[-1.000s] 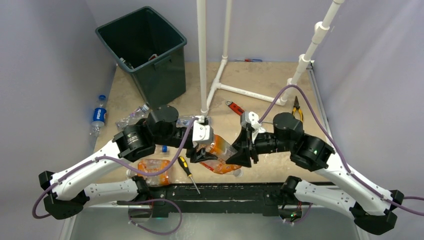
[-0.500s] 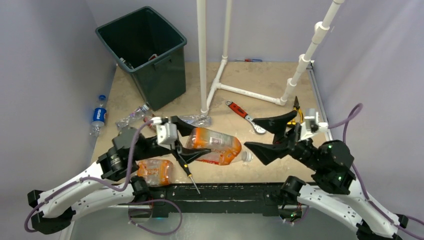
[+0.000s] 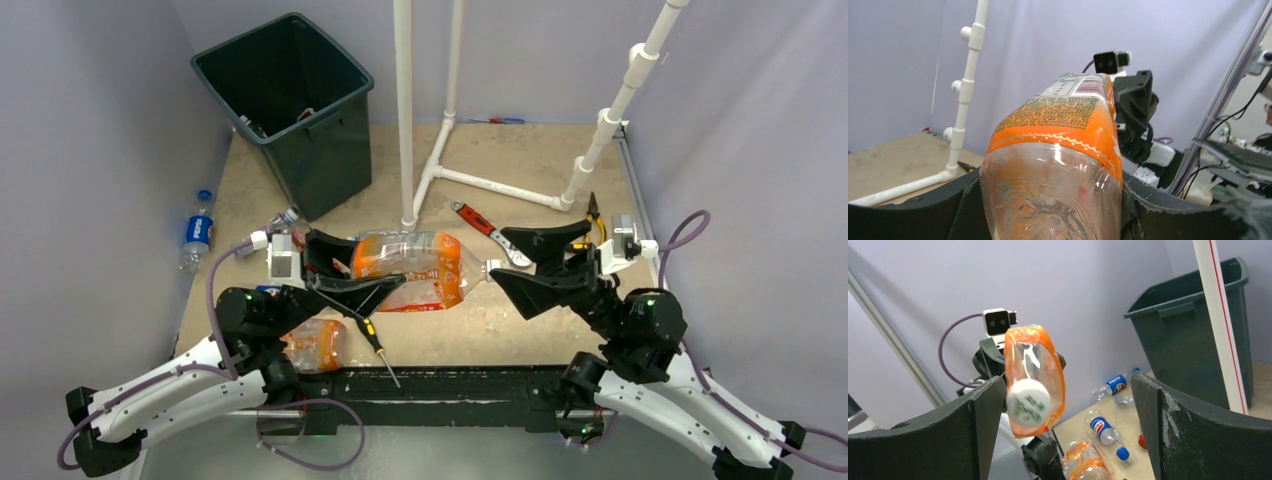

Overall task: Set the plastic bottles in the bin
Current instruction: Place the plastic bottle in the trash bin.

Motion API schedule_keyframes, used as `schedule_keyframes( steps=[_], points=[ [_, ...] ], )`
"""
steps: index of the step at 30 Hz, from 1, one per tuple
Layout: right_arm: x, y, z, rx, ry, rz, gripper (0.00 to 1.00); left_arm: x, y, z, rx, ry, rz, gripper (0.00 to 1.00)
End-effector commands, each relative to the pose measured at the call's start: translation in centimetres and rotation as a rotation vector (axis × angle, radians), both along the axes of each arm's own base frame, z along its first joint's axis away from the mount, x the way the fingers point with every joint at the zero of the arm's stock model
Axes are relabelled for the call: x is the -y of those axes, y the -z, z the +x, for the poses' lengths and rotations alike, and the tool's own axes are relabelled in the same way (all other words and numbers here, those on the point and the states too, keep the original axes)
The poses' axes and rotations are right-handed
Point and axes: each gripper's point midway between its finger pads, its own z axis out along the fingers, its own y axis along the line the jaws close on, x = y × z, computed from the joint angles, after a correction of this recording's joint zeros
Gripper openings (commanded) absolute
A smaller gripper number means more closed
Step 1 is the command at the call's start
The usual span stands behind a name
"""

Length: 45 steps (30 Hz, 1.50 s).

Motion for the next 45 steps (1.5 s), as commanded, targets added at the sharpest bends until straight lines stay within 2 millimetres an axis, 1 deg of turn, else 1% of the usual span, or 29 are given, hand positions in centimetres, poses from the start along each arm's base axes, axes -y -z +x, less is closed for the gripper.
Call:
schedule_keyframes(
  steps=[1, 4, 8, 12, 14, 17, 22, 23, 26, 27, 28, 29, 30, 31, 32, 33, 34, 35, 36, 37, 39, 42, 45],
  points=[
    [0.7, -2.5, -0.8, 0.047, -0.032, 0.129, 0.99, -1.8, -3.7, -0.7, -0.001, 0.02, -0.191, 0.0],
    [0.1, -2.7, -0.7, 0.04, -0.053, 0.134, 0.96, -2.1, -3.4, -0.7, -0.01, 0.019, -0.209, 0.0],
    [-0.7, -3.2, -0.9, 0.053, -0.096, 0.151, 0.94, -2.0, -2.9, -0.7, -0.021, 0.021, -0.206, 0.0],
    [-2.4, -3.3, -1.3, 0.056, -0.169, 0.125, 0.93, -2.2, -3.0, -0.7, -0.021, 0.017, -0.212, 0.0],
    [-2.9, -3.3, -1.3, 0.056, -0.193, 0.121, 0.89, -2.2, -3.1, -0.7, -0.02, 0.017, -0.211, 0.0],
    [-3.5, -3.4, -1.5, 0.062, -0.218, 0.119, 0.77, -2.3, -3.0, -0.7, -0.021, 0.013, -0.211, 0.0],
    [-3.7, -3.6, -1.6, 0.071, -0.232, 0.131, 0.41, -2.4, -2.7, -0.5, -0.031, 0.003, -0.202, 0.0],
    [-3.7, -3.6, -1.6, 0.075, -0.232, 0.13, 0.35, -2.3, -2.6, -0.4, -0.035, -0.001, -0.196, 0.0],
    [-3.6, -3.5, -1.7, 0.088, -0.229, 0.125, 0.21, -2.2, -2.2, -0.1, -0.049, -0.015, -0.175, 0.01],
    [-3.6, -3.6, -1.7, 0.092, -0.225, 0.123, 0.17, -2.2, -2.0, 0.0, -0.053, -0.021, -0.167, 0.03],
    [-3.5, -3.6, -1.7, 0.097, -0.221, 0.12, 0.12, -2.2, -1.9, 0.1, -0.057, -0.025, -0.159, 0.07],
    [-3.5, -3.6, -1.7, 0.102, -0.216, 0.111, 0.07, -2.1, -1.7, 0.2, -0.059, -0.027, -0.15, 0.17],
    [-3.5, -3.7, -1.7, 0.11, -0.207, 0.101, 0.02, -2.1, -1.6, 0.2, -0.06, -0.032, -0.138, 0.3],
    [-3.6, -3.5, -1.5, 0.108, -0.195, 0.073, 0.0, -2.1, -1.5, 0.3, -0.063, -0.039, -0.122, 0.44],
    [-3.5, -3.5, -1.4, 0.116, -0.178, 0.049, 0.0, -2.0, -1.3, 0.4, -0.068, -0.046, -0.098, 0.57],
    [-3.4, -3.5, -1.4, 0.122, -0.163, 0.021, 0.0, -2.2, -1.2, 0.6, -0.075, -0.064, -0.075, 0.69],
    [-3.4, -3.2, -1.4, 0.123, -0.152, -0.018, 0.0, -2.6, -1.1, 0.9, -0.086, -0.092, -0.053, 0.76],
    [-3.3, -3.0, -1.6, 0.129, -0.152, -0.053, 0.0, -3.0, -1.1, 1.0, -0.085, -0.116, -0.03, 0.8],
    [-3.2, -3.0, -1.7, 0.134, -0.148, -0.086, 0.0, -3.5, -1.1, 1.1, -0.079, -0.139, -0.006, 0.83],
    [-3.1, -2.8, -1.8, 0.138, -0.142, -0.12, 0.0, -3.8, -0.8, 1.2, -0.075, -0.156, 0.024, 0.85],
    [-3.2, -2.5, -2.1, 0.159, -0.141, -0.194, 0.0, -4.2, -0.9, 0.8, -0.044, -0.165, 0.059, 0.88],
    [-3.7, -2.4, -2.9, 0.181, -0.194, -0.28, 0.0, -3.5, -1.1, 0.0, 0.023, -0.127, 0.138, 0.89],
    [-4.8, -1.7, -2.8, 0.175, -0.231, -0.398, 0.0, -2.3, -1.1, -0.5, 0.093, -0.086, 0.237, 0.9]
  ],
)
